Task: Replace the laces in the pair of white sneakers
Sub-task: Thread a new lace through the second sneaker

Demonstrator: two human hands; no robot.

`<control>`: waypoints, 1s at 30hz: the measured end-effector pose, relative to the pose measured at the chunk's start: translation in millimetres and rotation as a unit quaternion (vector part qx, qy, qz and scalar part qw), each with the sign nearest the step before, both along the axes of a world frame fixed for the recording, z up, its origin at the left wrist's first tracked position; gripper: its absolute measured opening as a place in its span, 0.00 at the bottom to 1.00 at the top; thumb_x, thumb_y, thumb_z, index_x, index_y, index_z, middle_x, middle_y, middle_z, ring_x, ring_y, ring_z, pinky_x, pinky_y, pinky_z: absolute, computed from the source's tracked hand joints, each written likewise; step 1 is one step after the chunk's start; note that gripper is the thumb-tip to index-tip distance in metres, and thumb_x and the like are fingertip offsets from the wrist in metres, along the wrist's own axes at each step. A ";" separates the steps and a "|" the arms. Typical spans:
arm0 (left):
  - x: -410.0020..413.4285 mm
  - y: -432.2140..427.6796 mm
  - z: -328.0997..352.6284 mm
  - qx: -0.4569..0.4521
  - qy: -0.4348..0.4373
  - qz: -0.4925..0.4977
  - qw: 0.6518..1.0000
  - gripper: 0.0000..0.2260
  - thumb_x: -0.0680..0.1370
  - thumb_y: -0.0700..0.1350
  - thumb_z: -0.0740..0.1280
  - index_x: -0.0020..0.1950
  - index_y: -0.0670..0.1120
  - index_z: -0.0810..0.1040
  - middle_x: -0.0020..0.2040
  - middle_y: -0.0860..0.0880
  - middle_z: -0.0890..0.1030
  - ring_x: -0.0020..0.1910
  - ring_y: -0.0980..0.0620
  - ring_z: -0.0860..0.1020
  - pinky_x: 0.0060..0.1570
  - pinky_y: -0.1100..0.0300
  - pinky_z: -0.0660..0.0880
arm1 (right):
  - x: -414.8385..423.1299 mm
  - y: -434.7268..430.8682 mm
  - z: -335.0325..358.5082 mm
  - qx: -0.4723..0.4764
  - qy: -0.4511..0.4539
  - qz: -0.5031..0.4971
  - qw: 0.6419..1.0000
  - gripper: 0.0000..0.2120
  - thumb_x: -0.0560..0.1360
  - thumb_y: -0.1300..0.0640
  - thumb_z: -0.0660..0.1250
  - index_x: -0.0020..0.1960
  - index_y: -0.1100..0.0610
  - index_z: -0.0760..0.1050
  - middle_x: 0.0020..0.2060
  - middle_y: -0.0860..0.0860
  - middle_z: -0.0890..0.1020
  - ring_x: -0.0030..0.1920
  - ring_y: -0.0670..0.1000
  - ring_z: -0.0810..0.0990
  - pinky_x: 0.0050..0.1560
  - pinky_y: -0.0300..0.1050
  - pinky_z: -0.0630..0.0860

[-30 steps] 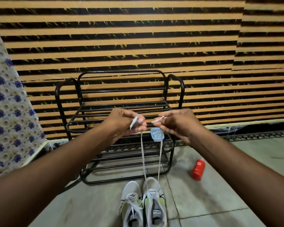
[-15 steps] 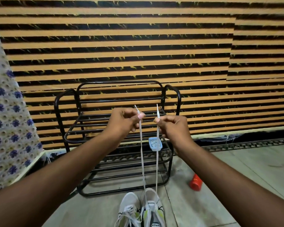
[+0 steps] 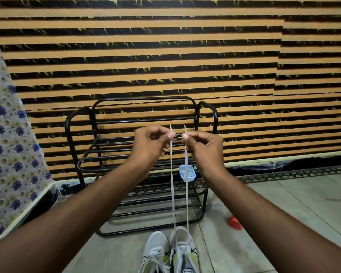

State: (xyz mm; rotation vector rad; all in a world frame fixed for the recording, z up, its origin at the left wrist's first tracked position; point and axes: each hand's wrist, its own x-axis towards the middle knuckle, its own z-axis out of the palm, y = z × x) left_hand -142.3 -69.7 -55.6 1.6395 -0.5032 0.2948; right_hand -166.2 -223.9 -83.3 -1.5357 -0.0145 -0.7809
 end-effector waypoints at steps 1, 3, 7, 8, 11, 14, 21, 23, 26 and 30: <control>-0.3 -0.4 0.6 -0.002 0.001 0.001 1.000 0.04 0.79 0.40 0.72 0.49 0.41 0.85 0.42 0.46 0.84 0.37 0.55 0.79 0.30 0.62 0.76 | 0.6 0.3 0.2 0.004 0.002 -0.005 1.000 0.02 0.75 0.56 0.74 0.47 0.51 0.85 0.42 0.46 0.86 0.43 0.45 0.84 0.44 0.41 0.82; -1.0 -1.0 1.4 -0.008 0.002 0.003 1.000 0.04 0.79 0.40 0.71 0.49 0.41 0.85 0.42 0.44 0.84 0.37 0.54 0.79 0.31 0.62 0.76 | 1.3 0.5 0.3 0.015 0.007 -0.008 1.000 0.03 0.75 0.56 0.75 0.48 0.51 0.85 0.42 0.46 0.86 0.45 0.46 0.84 0.45 0.44 0.82; -2.5 -1.9 2.0 -0.014 0.003 0.005 1.000 0.03 0.79 0.40 0.72 0.49 0.41 0.85 0.44 0.40 0.84 0.38 0.52 0.80 0.33 0.61 0.77 | 0.9 0.6 0.5 0.022 0.006 -0.011 1.000 0.03 0.74 0.56 0.75 0.47 0.50 0.86 0.42 0.44 0.86 0.44 0.43 0.84 0.44 0.42 0.82; -2.8 -2.1 1.9 -0.016 0.004 0.006 1.000 0.03 0.78 0.40 0.72 0.48 0.42 0.85 0.44 0.41 0.84 0.39 0.51 0.80 0.33 0.61 0.78 | 0.6 0.7 0.2 0.025 0.005 -0.011 1.000 0.03 0.74 0.56 0.75 0.47 0.50 0.86 0.42 0.43 0.86 0.44 0.43 0.84 0.43 0.40 0.81; -2.4 -2.5 1.7 -0.016 0.005 0.013 1.000 0.02 0.78 0.41 0.73 0.48 0.43 0.85 0.46 0.45 0.85 0.42 0.51 0.82 0.35 0.60 0.79 | -0.2 1.4 -0.7 0.025 0.005 -0.009 1.000 0.03 0.74 0.56 0.75 0.47 0.50 0.86 0.42 0.42 0.86 0.45 0.40 0.84 0.45 0.41 0.81; -2.1 -3.5 1.9 -0.012 0.004 0.020 1.000 0.02 0.78 0.41 0.72 0.48 0.44 0.84 0.46 0.47 0.85 0.43 0.53 0.82 0.36 0.61 0.79 | -1.6 2.0 -0.1 0.023 0.005 -0.001 1.000 0.03 0.74 0.56 0.75 0.47 0.50 0.86 0.43 0.43 0.87 0.46 0.40 0.84 0.50 0.45 0.83; -1.5 -3.8 0.8 -0.004 -0.003 0.033 0.999 0.02 0.78 0.43 0.73 0.47 0.47 0.85 0.46 0.54 0.85 0.40 0.63 0.81 0.34 0.65 0.75 | -3.6 3.5 -0.2 0.013 0.007 0.000 1.000 0.04 0.74 0.56 0.75 0.49 0.51 0.86 0.43 0.44 0.87 0.48 0.42 0.85 0.54 0.48 0.82; -1.1 -3.8 1.1 -0.001 -0.008 0.035 0.999 0.02 0.79 0.44 0.73 0.47 0.47 0.85 0.46 0.55 0.85 0.39 0.64 0.80 0.33 0.66 0.75 | -4.0 4.2 -0.1 0.014 0.006 0.001 1.000 0.05 0.73 0.57 0.75 0.49 0.52 0.86 0.42 0.44 0.87 0.47 0.42 0.85 0.53 0.48 0.83; -1.0 -3.3 0.7 -0.001 -0.008 0.037 0.999 0.02 0.79 0.44 0.73 0.46 0.48 0.85 0.46 0.57 0.85 0.37 0.65 0.79 0.31 0.67 0.74 | -4.6 5.8 -0.2 0.007 0.003 0.003 1.000 0.04 0.73 0.57 0.76 0.48 0.52 0.86 0.42 0.44 0.87 0.47 0.42 0.85 0.53 0.46 0.82; -1.8 -3.1 1.2 0.002 -0.005 0.042 0.999 0.02 0.79 0.44 0.73 0.46 0.48 0.85 0.48 0.55 0.85 0.36 0.64 0.79 0.32 0.66 0.74 | -4.3 6.0 -0.1 0.012 0.003 0.004 1.000 0.04 0.73 0.57 0.76 0.47 0.52 0.86 0.41 0.43 0.87 0.47 0.41 0.85 0.51 0.43 0.81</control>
